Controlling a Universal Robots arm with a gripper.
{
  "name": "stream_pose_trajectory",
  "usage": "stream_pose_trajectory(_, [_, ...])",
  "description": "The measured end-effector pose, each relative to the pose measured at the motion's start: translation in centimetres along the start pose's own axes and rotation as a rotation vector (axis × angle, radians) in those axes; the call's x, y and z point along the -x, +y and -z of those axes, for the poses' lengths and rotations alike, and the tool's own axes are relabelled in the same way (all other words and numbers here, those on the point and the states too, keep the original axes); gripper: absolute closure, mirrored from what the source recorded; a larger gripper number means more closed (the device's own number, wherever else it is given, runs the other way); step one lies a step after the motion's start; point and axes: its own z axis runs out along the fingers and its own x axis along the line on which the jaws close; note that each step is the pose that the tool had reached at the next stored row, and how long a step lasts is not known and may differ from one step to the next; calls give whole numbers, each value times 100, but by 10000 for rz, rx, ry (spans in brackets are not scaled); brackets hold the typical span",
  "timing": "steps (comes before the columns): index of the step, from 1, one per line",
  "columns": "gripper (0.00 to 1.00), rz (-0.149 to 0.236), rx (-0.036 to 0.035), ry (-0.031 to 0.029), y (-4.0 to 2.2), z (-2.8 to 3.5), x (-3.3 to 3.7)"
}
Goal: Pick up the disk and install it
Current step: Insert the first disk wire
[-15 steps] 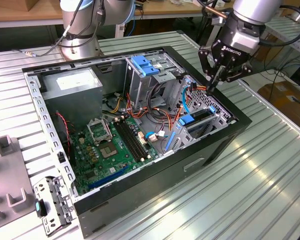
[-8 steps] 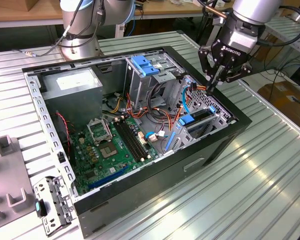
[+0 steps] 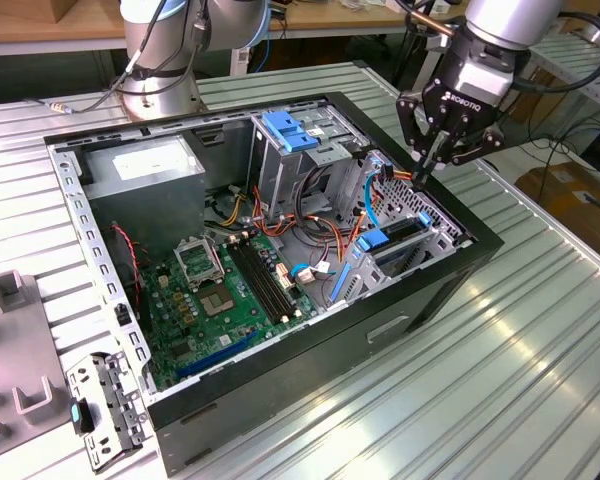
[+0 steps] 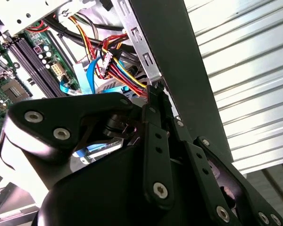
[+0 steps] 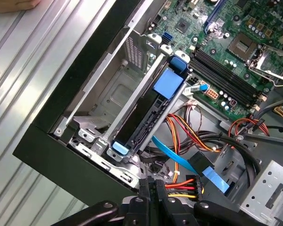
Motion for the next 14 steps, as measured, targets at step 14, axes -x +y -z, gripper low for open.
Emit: stream_pose_trajectory(14, [84,-1102,6,-23,37,-3,23])
